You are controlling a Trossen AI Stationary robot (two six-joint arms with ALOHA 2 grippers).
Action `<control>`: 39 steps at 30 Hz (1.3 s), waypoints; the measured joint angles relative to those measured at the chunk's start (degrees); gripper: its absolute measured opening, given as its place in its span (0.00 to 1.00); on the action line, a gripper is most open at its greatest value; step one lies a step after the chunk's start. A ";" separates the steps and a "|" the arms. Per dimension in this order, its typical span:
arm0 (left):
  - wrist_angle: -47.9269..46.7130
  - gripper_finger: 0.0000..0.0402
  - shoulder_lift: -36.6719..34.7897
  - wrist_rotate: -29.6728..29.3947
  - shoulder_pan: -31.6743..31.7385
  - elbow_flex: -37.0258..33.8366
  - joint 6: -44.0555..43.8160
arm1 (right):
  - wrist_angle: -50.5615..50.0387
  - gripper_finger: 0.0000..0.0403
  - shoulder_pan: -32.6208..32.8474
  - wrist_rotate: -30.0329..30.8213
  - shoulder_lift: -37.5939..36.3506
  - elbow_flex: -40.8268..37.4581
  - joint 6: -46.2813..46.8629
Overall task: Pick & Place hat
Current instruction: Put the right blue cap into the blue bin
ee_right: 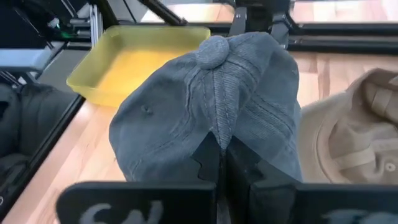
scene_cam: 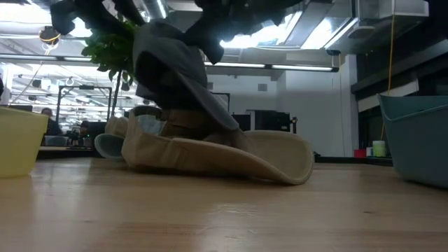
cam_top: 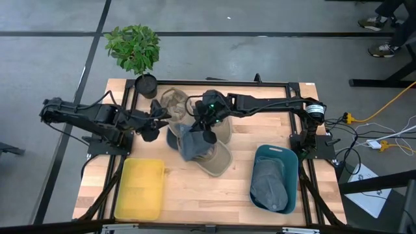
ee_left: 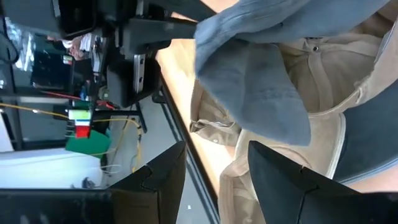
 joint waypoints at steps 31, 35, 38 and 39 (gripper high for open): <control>12.75 0.41 4.30 6.67 -0.42 0.00 12.63 | 7.76 0.02 0.02 -1.99 0.07 0.00 4.16; 14.04 0.40 6.70 5.54 0.06 0.00 15.47 | 7.72 0.02 0.02 -1.99 0.09 0.00 4.19; 16.35 0.40 7.89 6.46 0.70 0.00 15.49 | 8.24 0.02 0.02 -1.99 0.09 0.00 4.16; 16.95 0.39 8.29 6.75 0.86 0.00 15.47 | 8.25 0.02 0.02 -1.99 0.09 0.00 4.20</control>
